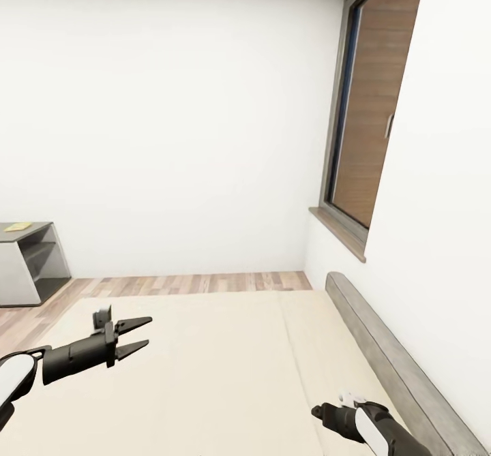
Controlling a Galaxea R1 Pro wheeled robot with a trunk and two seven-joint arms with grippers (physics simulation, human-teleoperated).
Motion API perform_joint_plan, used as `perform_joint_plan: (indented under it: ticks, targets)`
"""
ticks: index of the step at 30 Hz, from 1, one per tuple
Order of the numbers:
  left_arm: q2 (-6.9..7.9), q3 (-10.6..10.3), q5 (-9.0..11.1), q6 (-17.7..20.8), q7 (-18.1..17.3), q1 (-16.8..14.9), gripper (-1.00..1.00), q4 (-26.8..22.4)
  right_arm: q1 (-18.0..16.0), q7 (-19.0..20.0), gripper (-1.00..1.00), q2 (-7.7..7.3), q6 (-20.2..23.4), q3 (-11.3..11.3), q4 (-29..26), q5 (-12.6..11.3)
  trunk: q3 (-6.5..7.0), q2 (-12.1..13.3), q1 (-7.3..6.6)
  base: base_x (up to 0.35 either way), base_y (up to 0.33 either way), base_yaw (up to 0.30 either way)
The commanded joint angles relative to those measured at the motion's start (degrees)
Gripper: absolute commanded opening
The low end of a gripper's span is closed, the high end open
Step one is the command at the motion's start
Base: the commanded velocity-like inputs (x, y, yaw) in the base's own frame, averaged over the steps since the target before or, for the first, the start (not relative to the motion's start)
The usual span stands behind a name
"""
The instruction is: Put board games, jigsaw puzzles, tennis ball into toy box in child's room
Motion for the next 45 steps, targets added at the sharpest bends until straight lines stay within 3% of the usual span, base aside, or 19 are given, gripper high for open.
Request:
perform_joint_plan:
  ticks: [1, 11, 18, 29, 45]
  targets:
    - [0.05, -0.08, -0.45, 0.03, -1.24, -0.02, 1.0, 0.04, -0.01, 0.11, 1.0, -0.05, 0.19, 0.24, -0.04, 0.05, -0.12, -0.05, 0.02, 0.0, 0.0, -0.09]
    - [0.12, -0.55, -0.52, 0.04, -6.96, -0.02, 1.0, -0.06, -0.01, 0.11, 1.0, -0.03, 0.09, 0.37, 1.29, 0.12, -1.06, -0.05, 0.02, 0.0, 0.0, -0.09]
    - [0.18, -3.48, -0.58, 0.04, -9.72, 0.0, 1.0, -1.59, -0.01, 0.11, 1.0, 0.04, 0.03, 2.09, 2.01, 0.17, -1.71, -0.05, 0.02, 0.0, 0.0, -0.09]
    - [1.65, -4.6, -0.85, -0.39, -10.38, 0.56, 1.0, -3.08, -0.03, 0.21, 1.0, 0.87, -2.19, 6.62, 2.17, 0.06, -2.73, -0.05, 0.02, 0.0, 0.0, -0.085]
    - [1.64, -4.51, -3.06, -0.64, -10.23, 0.68, 1.0, -2.35, -0.04, 0.33, 1.0, 1.37, -4.92, 7.62, 2.16, 0.01, -3.05, -0.05, 0.02, 0.0, 0.0, -0.012]
